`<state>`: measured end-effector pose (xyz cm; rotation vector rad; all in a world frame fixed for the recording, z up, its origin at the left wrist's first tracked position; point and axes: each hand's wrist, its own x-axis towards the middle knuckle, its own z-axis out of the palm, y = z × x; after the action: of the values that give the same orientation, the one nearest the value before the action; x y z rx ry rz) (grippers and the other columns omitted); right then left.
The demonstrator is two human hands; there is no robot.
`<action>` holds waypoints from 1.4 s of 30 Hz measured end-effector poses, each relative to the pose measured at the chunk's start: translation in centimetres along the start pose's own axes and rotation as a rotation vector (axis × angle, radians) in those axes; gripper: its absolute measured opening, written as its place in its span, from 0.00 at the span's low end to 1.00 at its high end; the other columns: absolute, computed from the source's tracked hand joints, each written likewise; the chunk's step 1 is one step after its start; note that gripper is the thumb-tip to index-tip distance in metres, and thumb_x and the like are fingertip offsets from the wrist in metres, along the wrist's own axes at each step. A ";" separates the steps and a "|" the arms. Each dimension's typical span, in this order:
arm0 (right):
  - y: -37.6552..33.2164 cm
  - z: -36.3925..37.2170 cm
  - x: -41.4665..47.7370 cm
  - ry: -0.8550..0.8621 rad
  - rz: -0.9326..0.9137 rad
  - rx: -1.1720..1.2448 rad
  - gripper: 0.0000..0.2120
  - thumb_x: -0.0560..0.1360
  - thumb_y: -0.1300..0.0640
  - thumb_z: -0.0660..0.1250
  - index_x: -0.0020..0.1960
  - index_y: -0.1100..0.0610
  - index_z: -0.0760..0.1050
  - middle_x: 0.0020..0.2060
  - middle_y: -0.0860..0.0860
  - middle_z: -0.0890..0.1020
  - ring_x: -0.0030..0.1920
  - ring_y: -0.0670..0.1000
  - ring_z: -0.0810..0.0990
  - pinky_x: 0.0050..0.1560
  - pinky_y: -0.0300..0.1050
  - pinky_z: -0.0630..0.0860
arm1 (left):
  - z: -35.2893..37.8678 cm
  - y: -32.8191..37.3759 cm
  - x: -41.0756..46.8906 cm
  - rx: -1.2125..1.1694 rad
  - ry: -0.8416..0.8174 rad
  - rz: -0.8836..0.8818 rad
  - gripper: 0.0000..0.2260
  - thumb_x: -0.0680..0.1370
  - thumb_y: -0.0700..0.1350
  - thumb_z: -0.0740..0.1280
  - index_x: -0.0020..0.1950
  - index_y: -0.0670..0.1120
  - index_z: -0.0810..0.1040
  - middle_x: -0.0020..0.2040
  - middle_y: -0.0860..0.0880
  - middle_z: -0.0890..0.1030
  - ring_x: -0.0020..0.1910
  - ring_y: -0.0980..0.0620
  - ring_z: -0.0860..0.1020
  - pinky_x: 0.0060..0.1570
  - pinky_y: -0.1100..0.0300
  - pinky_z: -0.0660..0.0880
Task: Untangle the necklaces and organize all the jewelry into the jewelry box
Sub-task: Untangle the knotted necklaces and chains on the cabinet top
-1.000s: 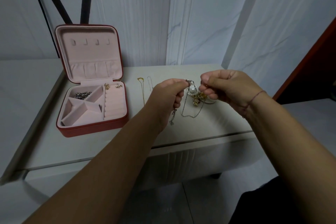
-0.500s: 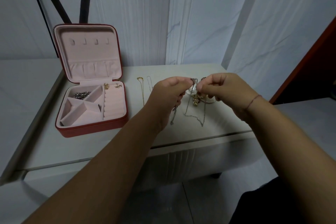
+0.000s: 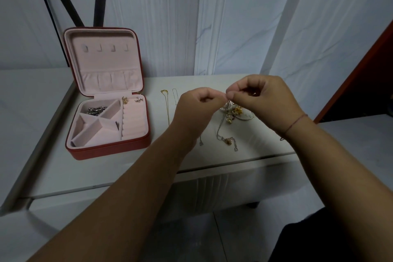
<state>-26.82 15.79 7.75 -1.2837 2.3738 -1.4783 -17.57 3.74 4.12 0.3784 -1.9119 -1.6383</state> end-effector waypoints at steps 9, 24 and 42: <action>0.6 0.1 0.3 0.018 0.175 0.312 0.01 0.72 0.62 0.71 0.43 0.59 0.82 0.35 0.54 0.81 0.35 0.45 0.77 0.40 0.37 0.75 | 0.3 0.0 0.2 -0.006 0.101 -0.039 0.10 0.79 0.44 0.63 0.43 0.47 0.83 0.38 0.53 0.83 0.38 0.63 0.78 0.40 0.69 0.72; 0.5 0.3 0.3 -0.044 0.281 0.516 0.02 0.73 0.62 0.69 0.43 0.58 0.80 0.32 0.44 0.81 0.34 0.40 0.76 0.39 0.34 0.71 | 0.0 0.5 -0.1 -0.201 -0.050 -0.155 0.10 0.76 0.44 0.68 0.54 0.42 0.82 0.46 0.50 0.85 0.43 0.62 0.81 0.37 0.75 0.72; 1.1 0.2 0.3 -0.172 0.240 0.366 0.08 0.79 0.60 0.62 0.42 0.58 0.77 0.36 0.53 0.77 0.40 0.50 0.74 0.48 0.44 0.71 | 0.0 0.0 0.3 -0.408 -0.219 -0.361 0.07 0.79 0.43 0.64 0.45 0.44 0.80 0.37 0.51 0.81 0.39 0.57 0.79 0.45 0.62 0.75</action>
<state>-27.65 15.68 6.91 -0.9599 1.9524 -1.5607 -17.75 3.57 4.20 0.4039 -1.6633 -2.3364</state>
